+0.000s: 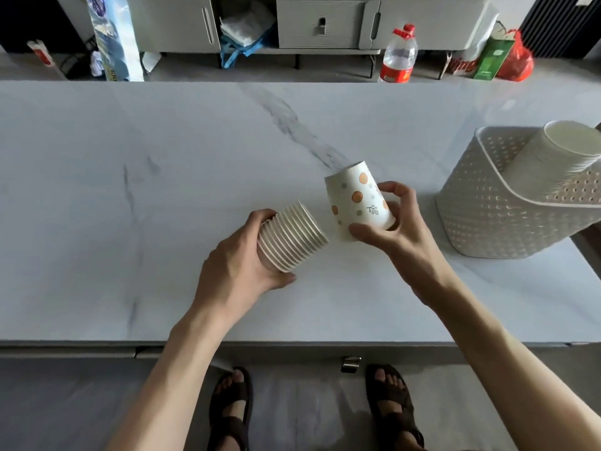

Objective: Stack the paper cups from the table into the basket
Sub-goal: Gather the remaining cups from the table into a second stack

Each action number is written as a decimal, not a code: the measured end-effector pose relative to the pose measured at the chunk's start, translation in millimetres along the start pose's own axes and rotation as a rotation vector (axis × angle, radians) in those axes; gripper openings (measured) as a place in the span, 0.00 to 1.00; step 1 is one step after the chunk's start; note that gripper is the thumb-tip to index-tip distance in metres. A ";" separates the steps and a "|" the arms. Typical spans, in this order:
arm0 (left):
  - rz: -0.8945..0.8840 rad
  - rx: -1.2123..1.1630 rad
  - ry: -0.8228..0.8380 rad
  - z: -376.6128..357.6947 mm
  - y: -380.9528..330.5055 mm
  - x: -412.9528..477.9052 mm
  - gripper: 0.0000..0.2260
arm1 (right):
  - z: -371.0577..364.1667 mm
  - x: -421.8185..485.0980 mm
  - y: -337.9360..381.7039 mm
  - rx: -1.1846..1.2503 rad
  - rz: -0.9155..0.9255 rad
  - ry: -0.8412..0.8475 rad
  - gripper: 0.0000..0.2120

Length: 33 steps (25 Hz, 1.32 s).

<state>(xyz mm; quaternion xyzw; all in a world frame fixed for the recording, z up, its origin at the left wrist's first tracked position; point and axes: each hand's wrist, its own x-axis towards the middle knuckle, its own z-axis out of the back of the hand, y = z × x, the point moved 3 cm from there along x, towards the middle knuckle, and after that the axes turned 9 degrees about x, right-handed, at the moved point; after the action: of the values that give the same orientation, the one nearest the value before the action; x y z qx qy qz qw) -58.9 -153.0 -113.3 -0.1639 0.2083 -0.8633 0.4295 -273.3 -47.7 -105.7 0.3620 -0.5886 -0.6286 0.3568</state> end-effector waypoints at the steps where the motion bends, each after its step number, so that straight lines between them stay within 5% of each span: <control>1: -0.008 0.016 -0.005 -0.6 -1.7 1.4 0.37 | 1.5 -0.4 2.6 -0.004 0.022 -0.014 0.30; 5: -0.006 -0.005 -0.005 -3.5 -3.9 6.7 0.38 | 10.5 1.7 11.7 0.029 0.099 -0.077 0.17; 9: -0.084 0.012 0.033 -6.5 -15.8 7.2 0.38 | -3.0 -1.5 6.2 -0.150 0.112 0.054 0.25; 14: -0.108 -0.010 0.104 -10.6 -23.8 5.8 0.41 | -34.6 -7.9 -9.1 0.043 -0.059 0.303 0.28; 17: -0.075 -0.029 0.086 -12.6 -26.4 6.4 0.41 | -30.2 -7.6 -3.6 0.055 0.012 0.180 0.24; 20: 0.006 -0.047 0.092 -17.5 -27.3 10.1 0.42 | -27.7 -12.5 9.4 -0.213 0.224 -0.003 0.20; 28: 0.035 -0.254 0.412 -26.3 -53.5 -2.8 0.55 | -16.8 -21.2 32.4 -0.438 -0.014 0.068 0.26; 33: 0.018 -0.315 0.449 -13.0 -87.6 -8.1 0.48 | 3.8 -31.7 65.0 -0.592 0.001 0.103 0.24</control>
<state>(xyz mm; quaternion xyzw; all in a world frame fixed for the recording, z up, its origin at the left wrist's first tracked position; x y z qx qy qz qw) -119.2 -95.9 -81.5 -0.0314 0.4314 -0.8311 0.3495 -259.8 -21.6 -39.5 0.2735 -0.3610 -0.7537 0.4764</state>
